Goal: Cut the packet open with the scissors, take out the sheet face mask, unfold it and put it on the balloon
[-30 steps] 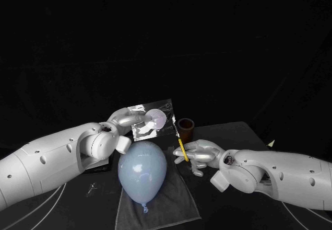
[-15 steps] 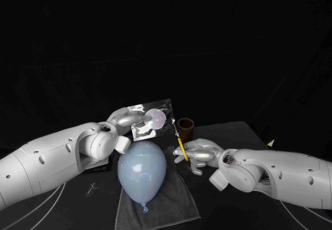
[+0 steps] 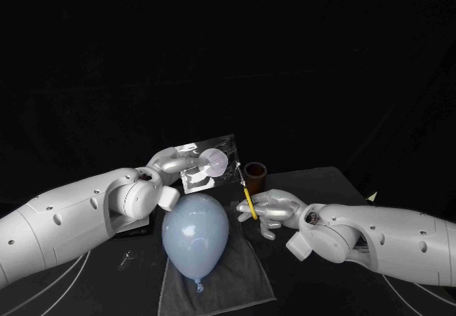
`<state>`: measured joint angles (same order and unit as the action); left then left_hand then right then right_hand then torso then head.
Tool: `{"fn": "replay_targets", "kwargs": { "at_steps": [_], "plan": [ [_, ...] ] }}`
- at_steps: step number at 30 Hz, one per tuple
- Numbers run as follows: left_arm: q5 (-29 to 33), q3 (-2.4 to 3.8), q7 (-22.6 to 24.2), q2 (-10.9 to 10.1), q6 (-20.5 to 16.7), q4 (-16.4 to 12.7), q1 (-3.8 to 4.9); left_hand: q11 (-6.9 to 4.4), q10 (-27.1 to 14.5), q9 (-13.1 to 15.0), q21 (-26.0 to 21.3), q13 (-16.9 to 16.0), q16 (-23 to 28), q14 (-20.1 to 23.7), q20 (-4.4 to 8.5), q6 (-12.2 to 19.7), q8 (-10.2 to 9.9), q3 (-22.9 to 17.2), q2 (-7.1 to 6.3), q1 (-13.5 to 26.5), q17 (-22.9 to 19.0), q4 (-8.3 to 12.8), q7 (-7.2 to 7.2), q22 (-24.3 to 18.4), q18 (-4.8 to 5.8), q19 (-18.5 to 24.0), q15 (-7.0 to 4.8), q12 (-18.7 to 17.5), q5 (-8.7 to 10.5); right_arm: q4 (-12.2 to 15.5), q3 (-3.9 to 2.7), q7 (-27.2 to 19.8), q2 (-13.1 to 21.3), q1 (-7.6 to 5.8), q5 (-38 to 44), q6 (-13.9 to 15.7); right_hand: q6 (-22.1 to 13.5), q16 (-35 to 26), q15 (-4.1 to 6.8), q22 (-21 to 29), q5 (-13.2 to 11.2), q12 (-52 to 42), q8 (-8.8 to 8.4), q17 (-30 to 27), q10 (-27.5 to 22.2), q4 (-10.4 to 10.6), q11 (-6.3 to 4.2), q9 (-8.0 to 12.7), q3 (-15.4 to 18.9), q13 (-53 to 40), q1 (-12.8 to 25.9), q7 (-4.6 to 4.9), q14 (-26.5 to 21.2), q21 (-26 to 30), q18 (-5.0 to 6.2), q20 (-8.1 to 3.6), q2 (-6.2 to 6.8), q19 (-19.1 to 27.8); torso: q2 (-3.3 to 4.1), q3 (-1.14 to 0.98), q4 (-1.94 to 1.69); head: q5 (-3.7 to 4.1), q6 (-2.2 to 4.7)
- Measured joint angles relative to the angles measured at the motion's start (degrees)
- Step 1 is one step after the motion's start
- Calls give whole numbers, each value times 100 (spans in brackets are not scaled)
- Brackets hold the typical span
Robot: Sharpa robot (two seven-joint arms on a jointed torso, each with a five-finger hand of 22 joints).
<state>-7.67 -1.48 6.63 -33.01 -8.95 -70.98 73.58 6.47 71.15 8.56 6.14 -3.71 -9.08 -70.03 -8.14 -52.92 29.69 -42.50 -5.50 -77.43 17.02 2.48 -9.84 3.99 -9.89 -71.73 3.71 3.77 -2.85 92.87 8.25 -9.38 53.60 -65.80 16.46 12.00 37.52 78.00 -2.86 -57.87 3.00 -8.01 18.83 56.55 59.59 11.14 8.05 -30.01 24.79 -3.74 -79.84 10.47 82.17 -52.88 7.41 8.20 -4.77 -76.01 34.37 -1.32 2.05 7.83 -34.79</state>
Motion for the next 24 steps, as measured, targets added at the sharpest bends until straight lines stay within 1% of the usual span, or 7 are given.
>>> {"fn": "replay_targets", "kwargs": {
  "at_steps": [2, 8, 11, 13, 18, 20, 24],
  "plan": [
    [1, 0, 4, -1, 4, 0, 1, 0, 0, 0, 0, 0, 0, 0, 0, 0, 0, 0, -1, 1, 0, 0, 0, 0, 1, 0, 0, 0, 0, -22, -2, -9, -6, -4, 0, -26, -47, -35, 1, 62, 0, 26, -23, -63, -56, 0, 16, 28, 0, 0, 25, -26, -38, 70, -1, -4, -25, 37, 0, 0, 1, -7, -1],
    [1, 0, 7, -5, 27, 1, 1, 0, 0, 0, 0, 0, 0, 0, 0, 0, 0, 0, 7, -7, 0, 0, 0, 0, 3, 0, 0, 0, 0, -75, -4, -16, -11, -35, 14, -150, -66, -44, -11, 119, 0, 31, -23, -119, -75, 0, 35, 42, 0, 0, 38, -6, -51, 114, -33, 13, -38, 54, 0, -1, 1, -23, -8],
    [-1, 0, 7, -7, 52, 3, 1, 1, -1, 0, 0, 0, 0, 0, 0, 0, 0, 0, 15, -16, 0, 0, 0, 0, 4, 0, 0, 0, 1, -89, -5, -5, -2, -68, 33, -262, -66, -44, 10, 120, 0, 31, -19, -120, -65, -19, 25, 43, 19, -14, 8, -6, -72, 114, 24, -7, -68, 74, 0, -1, 3, -27, -10],
    [-4, 0, 7, -9, 76, 4, 1, 1, -1, 0, 0, 0, 0, 0, 0, 0, 0, 0, 21, -22, 0, 0, 0, 0, 6, 0, 0, 0, 1, -105, -6, 15, 13, -96, 59, -372, -12, -44, 10, 133, 0, -15, 41, -120, 22, -25, 2, 49, 25, -29, 8, -13, -72, 114, 53, -7, -68, 74, 0, -1, 3, -31, -12],
    [-11, 0, 7, -12, 137, 4, 0, 1, -1, 0, 0, 0, 0, 0, 0, 0, -1, 0, 23, -24, 5, 0, 0, 0, 9, 0, 0, 0, 3, -134, -9, 108, 64, -148, 154, -678, -1, -44, 10, 155, 0, -28, 45, -143, 41, -25, -17, 50, 25, -29, 8, -6, -72, 142, 53, 12, -68, 93, -1, -1, 6, -38, -18],
    [-17, -2, 4, -12, 165, 4, -2, 1, -1, 0, 0, 0, 0, 0, 0, 0, -7, 0, 24, -25, 6, 0, 0, 0, 10, 0, 0, 0, 5, -137, -9, 155, 83, -164, 204, -816, 25, -44, 23, 167, 0, -28, 45, -153, 58, -25, 0, 51, 25, -29, 8, -9, -85, 172, 53, -9, -68, 113, -2, 0, 5, -40, -20],
    [-28, -3, -2, -15, 213, 5, -3, 1, -1, 0, 24, 0, 0, 0, 0, 0, -11, -17, 24, -25, 6, 17, 0, 0, 13, 0, 0, 0, 13, -130, -10, 225, 128, -189, 285, -1018, 49, -44, 31, 169, 0, -58, 68, -155, 83, -43, -18, 59, 11, -35, 30, 7, -93, 175, 53, -9, -90, 114, -4, 2, 5, -40, -22]
  ]
}}
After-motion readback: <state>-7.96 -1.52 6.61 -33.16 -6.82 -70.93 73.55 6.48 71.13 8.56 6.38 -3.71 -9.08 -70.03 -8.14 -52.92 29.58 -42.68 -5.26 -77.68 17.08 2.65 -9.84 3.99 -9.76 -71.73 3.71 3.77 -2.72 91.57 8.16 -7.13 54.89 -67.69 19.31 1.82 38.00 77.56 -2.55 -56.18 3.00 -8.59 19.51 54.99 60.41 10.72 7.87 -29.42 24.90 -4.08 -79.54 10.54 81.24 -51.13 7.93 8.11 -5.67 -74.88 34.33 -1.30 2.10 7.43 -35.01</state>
